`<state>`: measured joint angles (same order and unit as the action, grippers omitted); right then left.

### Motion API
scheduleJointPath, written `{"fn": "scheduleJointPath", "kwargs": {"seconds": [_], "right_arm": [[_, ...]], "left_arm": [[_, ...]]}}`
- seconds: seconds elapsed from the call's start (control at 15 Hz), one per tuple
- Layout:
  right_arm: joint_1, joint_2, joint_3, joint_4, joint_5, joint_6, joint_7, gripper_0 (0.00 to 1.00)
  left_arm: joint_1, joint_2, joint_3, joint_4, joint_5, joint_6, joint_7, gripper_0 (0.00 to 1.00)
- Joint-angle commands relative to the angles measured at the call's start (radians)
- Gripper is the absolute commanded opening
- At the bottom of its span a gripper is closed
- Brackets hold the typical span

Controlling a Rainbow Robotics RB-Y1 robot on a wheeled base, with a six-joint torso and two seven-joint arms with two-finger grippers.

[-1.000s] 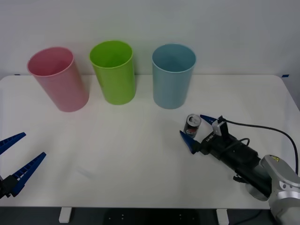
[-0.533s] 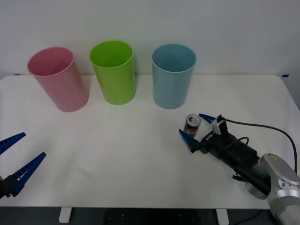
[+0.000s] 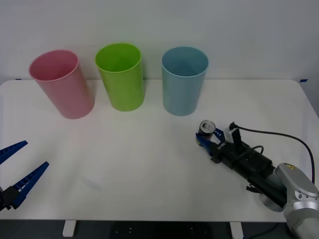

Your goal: Grasp the object on the table and drop it into the matching bin: aluminum can to the light blue bin, PET bottle to the pink bin.

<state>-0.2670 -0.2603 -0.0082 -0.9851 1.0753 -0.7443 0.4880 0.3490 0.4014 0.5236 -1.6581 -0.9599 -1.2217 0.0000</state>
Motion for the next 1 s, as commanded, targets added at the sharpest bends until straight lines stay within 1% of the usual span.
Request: {"fn": "scheduleJointPath", "kwargs": {"seconds": [0.07, 0.33, 0.53, 0.67, 1.0], "right_arm": [[0.0, 0.0, 0.001, 0.0, -0.014, 0.002, 0.0, 0.0], [0.002, -0.004, -0.001, -0.007, -0.058, -0.004, 0.006, 0.0], [0.006, -0.025, -0.015, -0.03, -0.08, -0.03, -0.011, 0.0], [0.022, -0.048, -0.022, -0.072, -0.098, -0.055, -0.026, 0.0], [0.143, -0.111, -0.029, -0.345, -0.097, -0.047, -0.236, 0.0]], "left_arm": [[0.0, 0.0, 0.0, 0.0, 0.0, 0.0, 0.0, 1.0], [0.0, 0.0, 0.0, 0.0, 0.0, 0.0, 0.0, 1.0], [0.0, 0.0, 0.0, 0.0, 0.0, 0.0, 0.0, 1.0], [0.0, 0.0, 0.0, 0.0, 0.0, 0.0, 0.0, 1.0], [0.0, 0.0, 0.0, 0.0, 0.0, 0.0, 0.0, 1.0]]}}
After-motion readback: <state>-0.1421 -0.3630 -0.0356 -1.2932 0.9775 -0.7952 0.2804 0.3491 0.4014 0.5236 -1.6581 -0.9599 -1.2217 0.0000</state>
